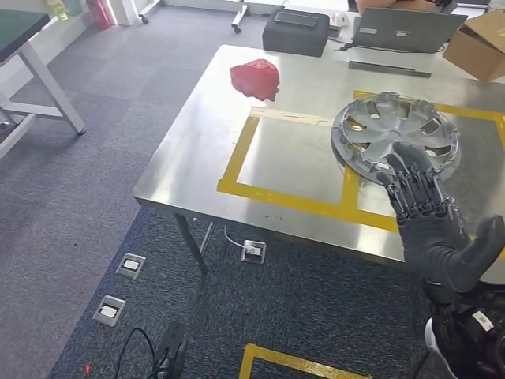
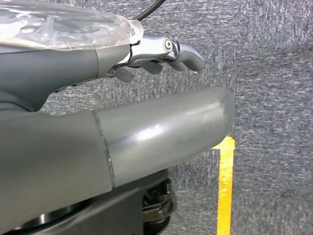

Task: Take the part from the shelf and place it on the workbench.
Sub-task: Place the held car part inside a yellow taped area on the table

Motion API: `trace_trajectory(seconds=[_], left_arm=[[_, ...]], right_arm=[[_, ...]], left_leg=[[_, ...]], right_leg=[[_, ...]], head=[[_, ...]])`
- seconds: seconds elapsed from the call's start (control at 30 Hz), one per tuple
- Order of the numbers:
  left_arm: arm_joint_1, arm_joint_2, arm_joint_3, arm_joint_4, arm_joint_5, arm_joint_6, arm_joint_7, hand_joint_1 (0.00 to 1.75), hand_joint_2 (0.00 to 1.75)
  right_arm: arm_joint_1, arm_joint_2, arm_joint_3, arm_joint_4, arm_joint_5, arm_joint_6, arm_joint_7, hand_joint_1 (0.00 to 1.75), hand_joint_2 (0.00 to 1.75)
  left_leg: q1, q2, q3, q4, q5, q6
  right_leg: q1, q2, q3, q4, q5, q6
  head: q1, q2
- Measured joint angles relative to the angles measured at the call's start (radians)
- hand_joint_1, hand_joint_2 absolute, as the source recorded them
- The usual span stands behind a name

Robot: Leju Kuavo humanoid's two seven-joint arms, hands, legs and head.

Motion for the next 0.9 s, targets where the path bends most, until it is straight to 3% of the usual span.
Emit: trace_trajectory(seconds=[0.03, 0.1, 0.13, 0.2, 0.27, 0.3, 0.33, 0.37, 0.43, 0.47, 0.5, 0.53, 0.6, 0.63, 0.7, 0.77, 0.8, 0.83, 0.87, 0.9], left_arm=[[0.0, 0.0, 0.0, 0.0, 0.0, 0.0, 0.0, 0.0, 0.0], [0.0, 0.001, 0.0, 0.0, 0.0, -0.001, 0.0, 0.0, 0.0], [0.0, 0.001, 0.0, 0.0, 0.0, -0.001, 0.0, 0.0, 0.0], [0.0, 0.002, 0.0, 0.0, 0.0, -0.002, 0.0, 0.0, 0.0], [0.0, 0.002, 0.0, 0.0, 0.0, -0.002, 0.0, 0.0, 0.0], [0.0, 0.002, 0.0, 0.0, 0.001, -0.002, 0.0, 0.0, 0.0], [0.0, 0.002, 0.0, 0.0, 0.002, -0.002, 0.0, 0.0, 0.0], [0.0, 0.002, 0.0, 0.0, 0.002, -0.002, 0.0, 0.0, 0.0], [-0.001, 0.003, 0.0, 0.0, 0.003, -0.002, 0.0, 0.0, 0.0], [-0.002, 0.003, 0.0, 0.0, 0.003, -0.002, 0.0, 0.0, 0.0], [-0.004, 0.004, 0.0, 0.0, 0.004, -0.002, 0.0, 0.0, 0.0], [-0.004, 0.005, 0.0, 0.0, 0.005, -0.002, 0.0, 0.0, 0.0], [-0.004, 0.005, 0.0, 0.0, 0.006, -0.002, 0.0, 0.0, 0.0], [-0.004, 0.005, 0.0, 0.0, 0.006, -0.002, 0.0, 0.0, 0.0], [-0.005, 0.005, 0.0, 0.0, 0.006, -0.002, 0.0, 0.0, 0.0], [-0.005, 0.004, 0.0, 0.0, 0.006, -0.002, 0.0, 0.0, 0.0], [-0.005, 0.004, 0.0, 0.0, 0.006, -0.002, 0.0, 0.0, 0.0], [-0.004, 0.004, 0.0, 0.0, 0.006, -0.002, 0.0, 0.0, 0.0], [-0.004, 0.003, 0.0, 0.0, 0.006, -0.003, 0.0, 0.0, 0.0], [-0.004, 0.003, 0.0, 0.0, 0.006, -0.003, 0.0, 0.0, 0.0]], right_arm=[[0.0, 0.0, 0.0, -0.002, 0.001, 0.0, 0.0, 0.0, 0.0], [0.001, 0.0, 0.0, -0.003, 0.003, -0.001, 0.0, 0.0, 0.0], [0.001, 0.001, 0.0, -0.003, 0.004, -0.001, 0.0, 0.0, 0.0], [0.0, 0.002, 0.001, -0.003, 0.006, -0.001, 0.001, 0.0, 0.0], [0.0, 0.004, 0.001, -0.003, 0.008, -0.002, 0.001, 0.0, 0.0], [0.001, 0.005, 0.001, -0.003, 0.008, -0.002, 0.001, 0.0, 0.0], [0.001, 0.006, 0.001, -0.003, 0.009, -0.002, 0.001, 0.0, 0.0], [0.001, 0.007, 0.002, -0.003, 0.009, -0.002, 0.001, 0.0, 0.0], [0.0, 0.009, 0.001, -0.003, 0.009, -0.002, 0.001, 0.0, 0.0], [-0.002, 0.009, 0.001, -0.003, 0.01, -0.002, 0.001, 0.0, 0.0], [-0.003, 0.01, 0.001, -0.003, 0.01, -0.002, 0.001, 0.0, 0.0], [-0.004, 0.01, 0.001, -0.003, 0.011, -0.002, 0.001, 0.0, 0.0], [-0.005, 0.01, 0.002, -0.003, 0.011, -0.002, 0.001, 0.0, 0.0], [-0.006, 0.011, 0.002, -0.003, 0.011, -0.002, 0.001, 0.0, 0.0], [-0.006, 0.011, 0.001, -0.003, 0.011, -0.002, 0.001, 0.0, 0.0], [-0.006, 0.011, 0.001, -0.003, 0.011, -0.002, 0.002, 0.0, 0.0], [-0.005, 0.011, 0.002, -0.003, 0.011, -0.002, 0.002, 0.0, 0.0], [-0.005, 0.011, 0.002, -0.002, 0.011, -0.003, 0.002, 0.0, 0.0], [-0.005, 0.011, 0.002, -0.002, 0.011, -0.003, 0.002, 0.0, 0.0], [-0.006, 0.011, 0.001, -0.001, 0.011, -0.003, 0.002, 0.0, 0.0]], left_leg=[[-0.001, 0.0, -0.004, 0.002, 0.007, -0.006], [-0.001, 0.0, -0.011, 0.003, 0.017, -0.017], [-0.001, -0.001, -0.019, 0.015, 0.004, -0.022], [0.003, -0.002, -0.054, 0.095, -0.072, -0.033], [0.005, -0.002, -0.099, 0.237, -0.163, -0.041], [0.006, -0.002, -0.111, 0.292, -0.183, -0.043], [0.006, -0.002, -0.106, 0.316, -0.18, -0.042], [0.006, -0.002, -0.085, 0.303, -0.16, -0.04], [0.003, -0.003, 0.015, 0.166, -0.109, -0.028], [0.001, -0.003, 0.065, 0.086, -0.097, -0.022], [-0.002, -0.004, 0.102, 0.023, -0.092, -0.015], [-0.005, -0.005, 0.117, -0.008, -0.093, -0.011], [-0.005, -0.004, 0.113, -0.021, -0.083, -0.001], [-0.003, -0.002, 0.109, -0.025, -0.075, 0.005], [0.002, 0.002, 0.095, -0.032, -0.059, 0.02], [0.002, 0.004, 0.075, -0.031, -0.044, 0.025], [0.002, 0.004, 0.065, -0.029, -0.036, 0.025], [0.002, 0.004, 0.054, -0.026, -0.029, 0.024], [0.003, 0.004, 0.042, -0.022, -0.023, 0.021], [0.003, 0.004, 0.031, -0.017, -0.017, 0.018]], right_leg=[[0.003, 0.001, 0.011, -0.025, -0.006, -0.005], [0.002, 0.0, 0.001, -0.027, 0.005, -0.02], [0.0, -0.002, -0.007, -0.027, 0.012, -0.028], [-0.004, -0.008, -0.029, -0.029, 0.031, -0.045], [-0.002, -0.009, -0.056, -0.028, 0.05, -0.051], [-0.001, -0.01, -0.07, -0.027, 0.06, -0.051], [0.0, -0.01, -0.083, -0.026, 0.069, -0.051], [0.001, -0.01, -0.094, -0.025, 0.077, -0.05], [0.003, -0.009, -0.11, -0.023, 0.089, -0.046], [0.005, -0.009, -0.115, -0.022, 0.095, -0.043], [0.006, -0.009, -0.119, -0.022, 0.102, -0.038], [0.006, -0.01, -0.122, -0.023, 0.109, -0.033], [0.004, -0.009, -0.127, -0.025, 0.119, -0.021], [0.003, -0.008, -0.133, -0.015, 0.107, -0.015], [0.003, -0.007, -0.161, 0.062, 0.035, -0.007], [0.002, -0.006, -0.2, 0.206, -0.058, 0.0], [0.001, -0.006, -0.211, 0.264, -0.081, 0.004], [0.0, -0.006, -0.206, 0.291, -0.081, 0.006], [-0.002, -0.006, -0.181, 0.275, -0.059, 0.008], [-0.004, -0.007, -0.14, 0.222, -0.029, 0.009]], head=[[0.0, 0.0], [0.0, 0.0], [0.0, 0.0], [-0.005, 0.0], [-0.01, 0.0], [-0.011, 0.0], [-0.012, 0.0], [-0.014, 0.0], [-0.018, 0.0], [-0.019, 0.0], [-0.02, 0.0], [-0.021, 0.0], [-0.022, 0.0], [-0.022, 0.0], [-0.018, 0.0], [-0.013, 0.0], [-0.01, 0.0], [-0.009, 0.0], [-0.007, 0.0], [-0.005, 0.0]])
